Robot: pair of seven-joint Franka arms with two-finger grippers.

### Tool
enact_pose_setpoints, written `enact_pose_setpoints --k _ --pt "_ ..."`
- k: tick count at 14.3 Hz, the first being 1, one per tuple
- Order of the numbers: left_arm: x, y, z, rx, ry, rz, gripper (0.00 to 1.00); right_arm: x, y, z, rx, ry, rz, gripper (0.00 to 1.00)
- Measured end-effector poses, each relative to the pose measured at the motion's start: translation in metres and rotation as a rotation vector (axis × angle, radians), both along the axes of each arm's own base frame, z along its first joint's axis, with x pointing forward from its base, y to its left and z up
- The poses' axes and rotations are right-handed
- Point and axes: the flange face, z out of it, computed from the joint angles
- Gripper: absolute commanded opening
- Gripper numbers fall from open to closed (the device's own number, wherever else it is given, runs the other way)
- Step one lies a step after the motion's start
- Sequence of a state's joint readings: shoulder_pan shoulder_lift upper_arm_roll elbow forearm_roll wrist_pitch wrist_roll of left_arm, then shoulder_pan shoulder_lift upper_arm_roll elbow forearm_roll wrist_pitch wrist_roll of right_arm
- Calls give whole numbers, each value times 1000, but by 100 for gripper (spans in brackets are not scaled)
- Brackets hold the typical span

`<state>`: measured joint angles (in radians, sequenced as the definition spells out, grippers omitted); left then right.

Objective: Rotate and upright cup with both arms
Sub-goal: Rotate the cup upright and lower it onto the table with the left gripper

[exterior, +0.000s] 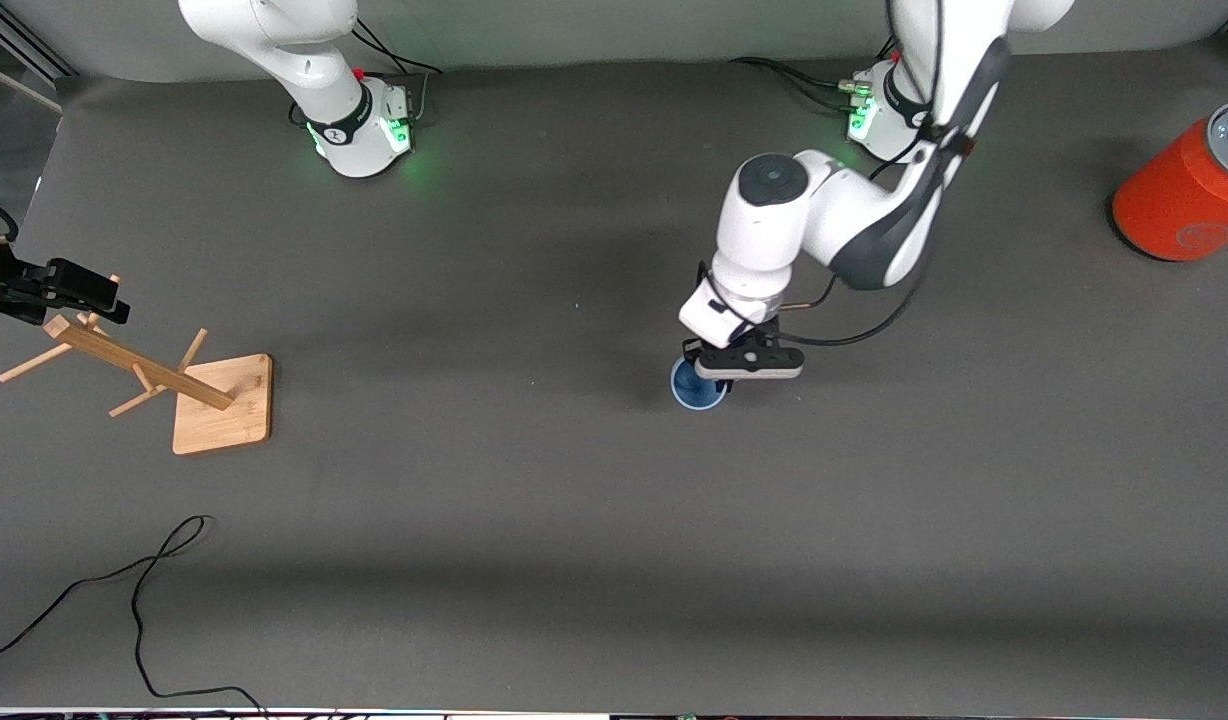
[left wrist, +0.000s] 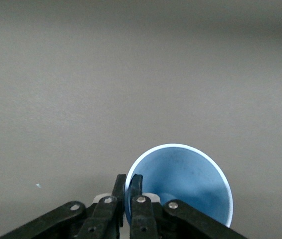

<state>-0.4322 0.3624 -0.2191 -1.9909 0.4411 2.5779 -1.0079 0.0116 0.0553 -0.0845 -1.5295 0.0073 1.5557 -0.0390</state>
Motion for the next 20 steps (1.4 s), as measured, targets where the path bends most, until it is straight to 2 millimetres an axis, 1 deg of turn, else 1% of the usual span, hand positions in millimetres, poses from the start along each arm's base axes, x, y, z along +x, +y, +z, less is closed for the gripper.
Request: enact_pose_setpoints --k 2,5,7,8,9,14,20 --pt "-10 -8 -28 38 -32 18 0 0 1 0 0 1 2 100" --pt "-19 -15 -55 51 -72 33 0 0 2 0 0 1 4 100" --pt "-25 -21 -59 55 -116 33 0 0 3 0 0 1 5 100" --pt "-29 -24 -61 57 -138 35 57 0 3 0 0 1 5 100" --pt "-32 -27 -62 58 -153 39 100 0 3 -1 0 2 5 100" --pt "-34 -27 -69 62 -152 51 100 0 3 -1 0 2 5 100" --pt "-28 -26 -57 70 -173 66 100 0 3 -1 0 2 6 100"
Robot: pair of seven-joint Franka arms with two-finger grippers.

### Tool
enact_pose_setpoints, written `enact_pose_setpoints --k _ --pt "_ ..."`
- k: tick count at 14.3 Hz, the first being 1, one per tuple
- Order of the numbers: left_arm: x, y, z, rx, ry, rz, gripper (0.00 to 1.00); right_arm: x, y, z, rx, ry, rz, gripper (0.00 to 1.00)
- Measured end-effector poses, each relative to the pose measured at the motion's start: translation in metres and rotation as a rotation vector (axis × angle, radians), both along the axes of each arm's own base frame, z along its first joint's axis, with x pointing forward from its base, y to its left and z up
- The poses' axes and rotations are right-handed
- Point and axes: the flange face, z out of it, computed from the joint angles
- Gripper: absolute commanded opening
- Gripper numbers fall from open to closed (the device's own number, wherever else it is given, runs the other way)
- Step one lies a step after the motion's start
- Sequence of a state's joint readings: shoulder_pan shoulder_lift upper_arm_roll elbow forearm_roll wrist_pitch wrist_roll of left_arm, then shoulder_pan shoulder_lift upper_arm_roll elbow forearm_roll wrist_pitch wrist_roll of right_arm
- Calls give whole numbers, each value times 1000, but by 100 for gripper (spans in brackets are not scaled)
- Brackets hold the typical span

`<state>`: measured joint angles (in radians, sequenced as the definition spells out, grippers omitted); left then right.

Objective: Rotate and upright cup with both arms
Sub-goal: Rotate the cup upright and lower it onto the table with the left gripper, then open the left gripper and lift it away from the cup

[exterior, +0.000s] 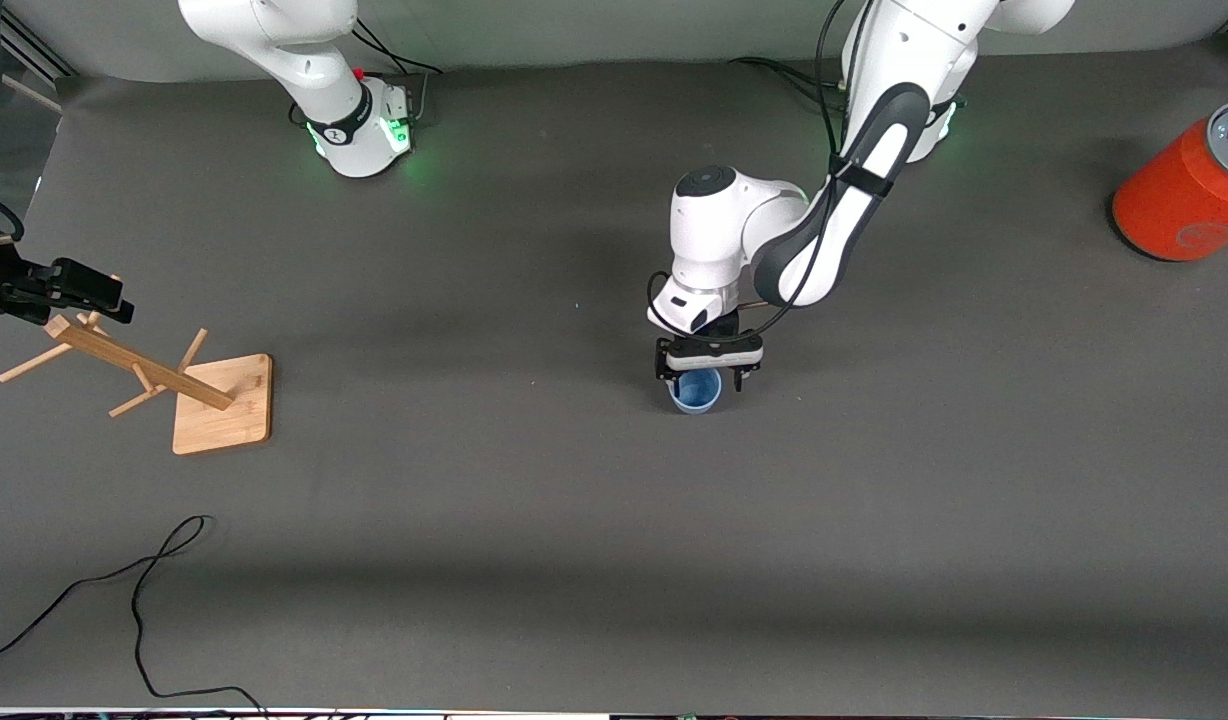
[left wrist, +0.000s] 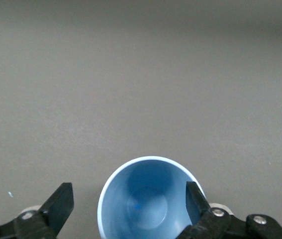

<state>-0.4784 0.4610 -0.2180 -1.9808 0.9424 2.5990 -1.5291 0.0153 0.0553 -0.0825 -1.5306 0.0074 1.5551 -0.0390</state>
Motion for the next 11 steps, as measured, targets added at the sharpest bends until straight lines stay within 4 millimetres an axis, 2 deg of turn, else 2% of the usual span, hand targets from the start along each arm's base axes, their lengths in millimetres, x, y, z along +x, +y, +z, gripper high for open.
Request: enact_pose_setpoints --k 3,5,7,9,11 --pt "9 4 15 3 23 -2 100 0 0 0 0 0 0 100" --pt "26 11 37 26 85 -11 100 0 0 0 0 0 0 100" --pt "48 18 76 60 162 -21 100 0 0 0 0 0 0 100" --pt "73 29 125 81 234 -41 100 0 0 0 0 0 1 100" --pt "103 62 169 96 297 -68 100 0 1 0 0 0 1 100"
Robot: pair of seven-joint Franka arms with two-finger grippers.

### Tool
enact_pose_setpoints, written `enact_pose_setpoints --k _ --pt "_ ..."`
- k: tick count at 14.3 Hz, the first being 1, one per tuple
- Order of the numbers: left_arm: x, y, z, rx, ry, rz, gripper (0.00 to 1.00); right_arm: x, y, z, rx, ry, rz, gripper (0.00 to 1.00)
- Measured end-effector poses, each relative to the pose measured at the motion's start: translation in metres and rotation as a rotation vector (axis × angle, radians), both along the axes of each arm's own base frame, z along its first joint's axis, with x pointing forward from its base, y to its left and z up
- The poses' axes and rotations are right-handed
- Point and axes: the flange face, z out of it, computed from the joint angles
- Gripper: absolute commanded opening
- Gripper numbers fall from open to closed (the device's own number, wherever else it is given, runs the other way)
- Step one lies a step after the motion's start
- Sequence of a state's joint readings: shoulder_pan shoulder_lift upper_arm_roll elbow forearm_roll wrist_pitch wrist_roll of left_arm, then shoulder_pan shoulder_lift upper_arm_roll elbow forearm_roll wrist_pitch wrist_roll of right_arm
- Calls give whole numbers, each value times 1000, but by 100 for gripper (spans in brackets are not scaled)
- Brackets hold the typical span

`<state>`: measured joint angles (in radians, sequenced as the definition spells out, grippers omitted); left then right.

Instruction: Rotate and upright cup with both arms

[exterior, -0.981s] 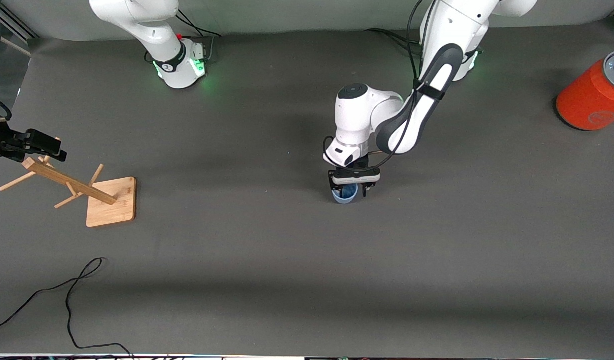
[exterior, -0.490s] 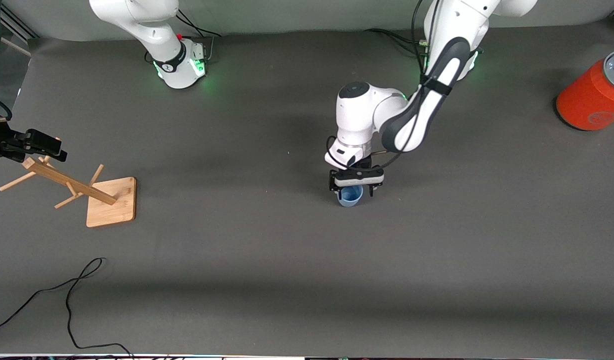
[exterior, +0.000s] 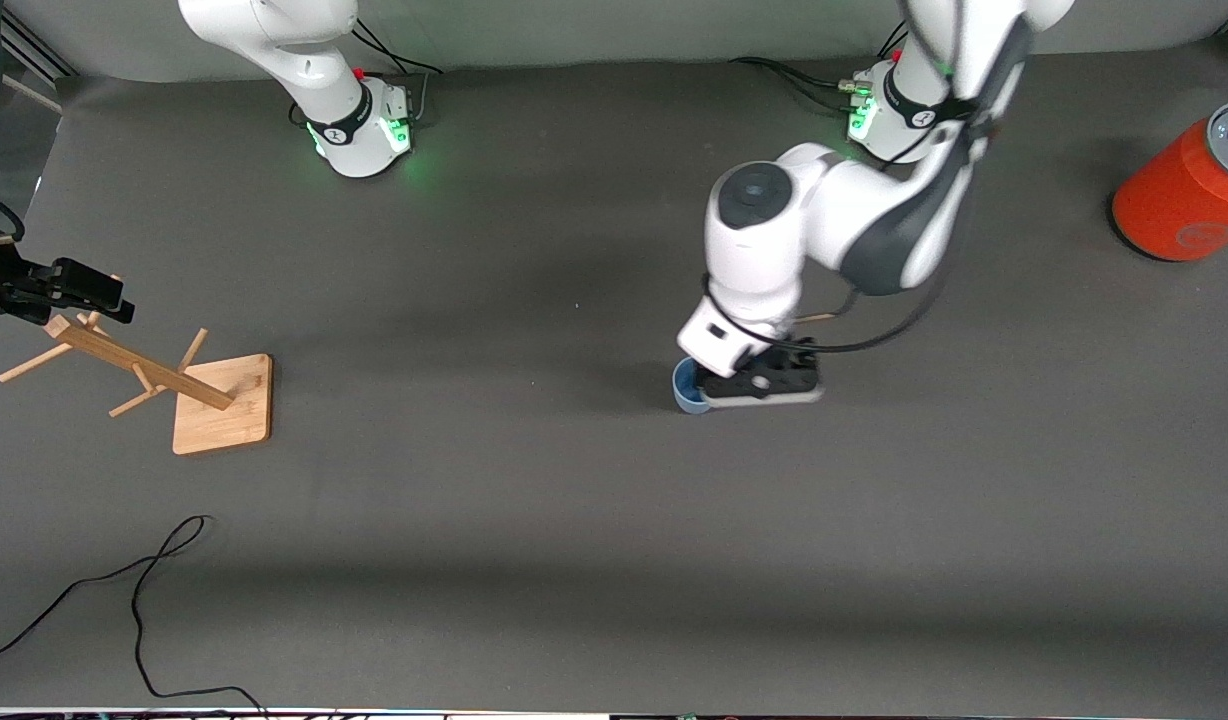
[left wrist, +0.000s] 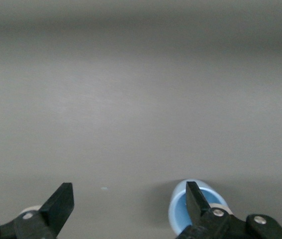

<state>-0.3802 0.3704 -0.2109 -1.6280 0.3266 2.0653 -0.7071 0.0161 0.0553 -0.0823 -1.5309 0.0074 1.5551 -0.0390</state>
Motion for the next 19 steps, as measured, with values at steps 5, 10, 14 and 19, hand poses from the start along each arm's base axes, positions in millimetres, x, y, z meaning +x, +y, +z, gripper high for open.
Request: enact_pose_setpoints --k 5,10,14,19 --pt "68 151 53 22 133 -61 100 0 0 0 0 0 0 100" --pt "80 230 79 -73 156 21 100 0 0 0 0 0 0 100" --pt "64 228 115 -85 139 18 100 0 0 0 0 1 1 100" --pt "42 278 148 -118 178 -11 100 0 0 0 0 1 1 100"
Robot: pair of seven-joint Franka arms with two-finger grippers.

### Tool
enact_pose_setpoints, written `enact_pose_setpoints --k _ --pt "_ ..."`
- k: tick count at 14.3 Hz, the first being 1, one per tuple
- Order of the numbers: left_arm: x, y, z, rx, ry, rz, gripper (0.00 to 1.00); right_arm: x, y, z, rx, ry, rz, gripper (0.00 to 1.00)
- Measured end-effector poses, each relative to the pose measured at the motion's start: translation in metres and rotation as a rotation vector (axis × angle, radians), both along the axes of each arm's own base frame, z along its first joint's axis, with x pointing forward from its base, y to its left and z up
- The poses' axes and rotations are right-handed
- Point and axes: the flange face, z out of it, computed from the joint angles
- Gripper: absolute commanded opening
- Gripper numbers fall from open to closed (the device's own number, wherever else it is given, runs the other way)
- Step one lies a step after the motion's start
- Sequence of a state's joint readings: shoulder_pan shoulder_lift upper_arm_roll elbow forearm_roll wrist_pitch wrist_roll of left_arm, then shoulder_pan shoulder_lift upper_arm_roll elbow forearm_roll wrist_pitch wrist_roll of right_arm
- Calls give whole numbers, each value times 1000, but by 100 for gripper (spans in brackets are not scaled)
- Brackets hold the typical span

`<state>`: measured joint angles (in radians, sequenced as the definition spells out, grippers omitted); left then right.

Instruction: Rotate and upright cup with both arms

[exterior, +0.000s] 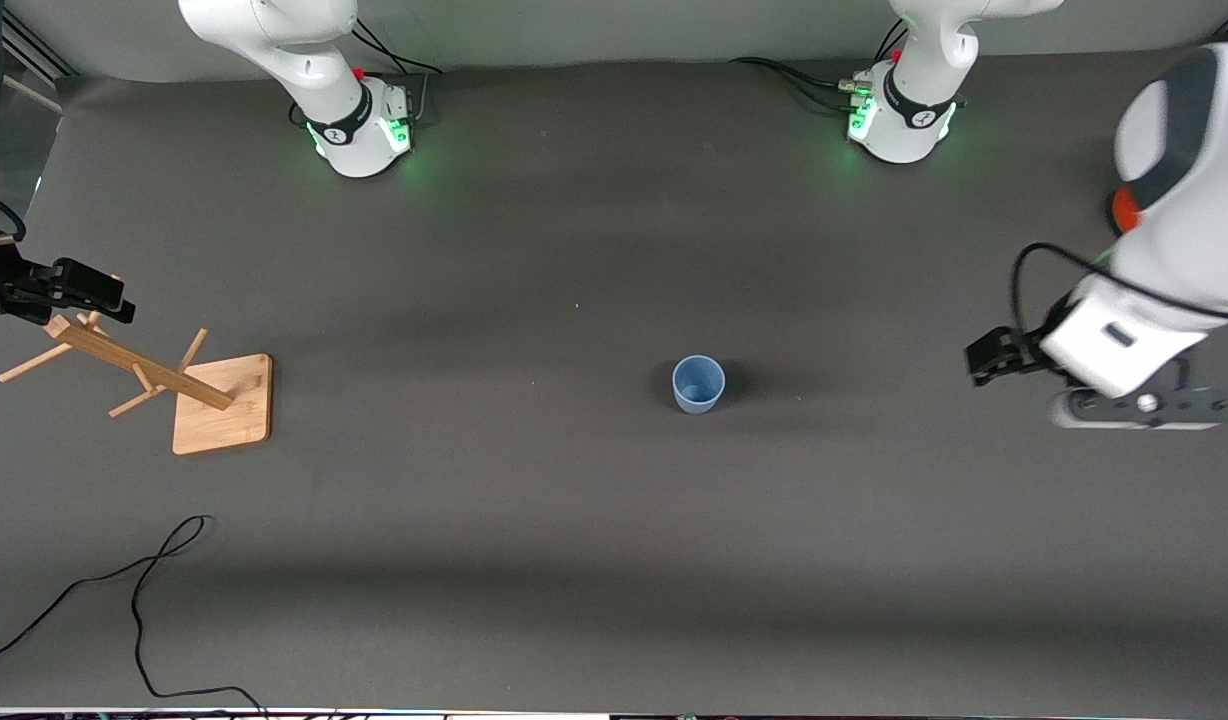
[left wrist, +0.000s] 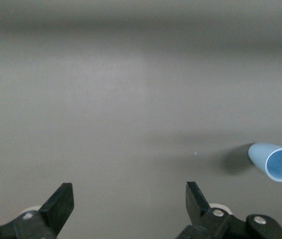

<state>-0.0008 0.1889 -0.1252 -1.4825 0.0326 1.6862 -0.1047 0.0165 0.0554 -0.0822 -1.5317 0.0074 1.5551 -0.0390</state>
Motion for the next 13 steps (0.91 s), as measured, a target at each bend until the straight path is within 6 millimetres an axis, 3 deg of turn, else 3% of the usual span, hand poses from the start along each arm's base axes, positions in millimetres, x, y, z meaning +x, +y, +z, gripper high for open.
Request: enact_pose_setpoints --k 2,4,13 --pt "-6 52 2 -6 12 -9 100 0 0 0 0 0 0 100" --pt "-13 85 5 2 32 3 100 0 0 0 0 0 0 100" --pt "-20 73 9 5 51 -13 100 0 0 0 0 0 0 100"
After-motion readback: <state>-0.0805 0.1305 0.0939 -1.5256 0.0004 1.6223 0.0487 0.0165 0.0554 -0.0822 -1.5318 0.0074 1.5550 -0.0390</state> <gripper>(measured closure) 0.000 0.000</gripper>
